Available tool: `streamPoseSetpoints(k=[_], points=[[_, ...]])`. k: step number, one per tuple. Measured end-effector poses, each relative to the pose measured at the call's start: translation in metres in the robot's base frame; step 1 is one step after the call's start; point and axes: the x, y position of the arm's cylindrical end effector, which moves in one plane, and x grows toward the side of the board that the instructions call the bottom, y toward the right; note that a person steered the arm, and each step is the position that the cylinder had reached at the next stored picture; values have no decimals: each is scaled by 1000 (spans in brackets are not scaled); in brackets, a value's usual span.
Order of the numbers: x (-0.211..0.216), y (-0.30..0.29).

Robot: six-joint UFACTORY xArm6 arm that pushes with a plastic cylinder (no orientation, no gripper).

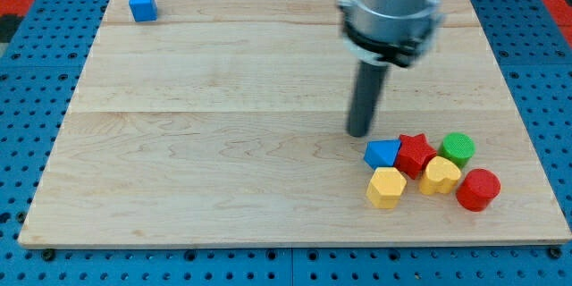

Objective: Slightly push the blue cube towards down side

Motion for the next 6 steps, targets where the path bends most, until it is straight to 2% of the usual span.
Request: streamPoseSetpoints(k=[2, 3, 4, 5, 6], points=[[-149, -55], [-198, -155], [-261, -205], [-260, -293], [-178, -282]])
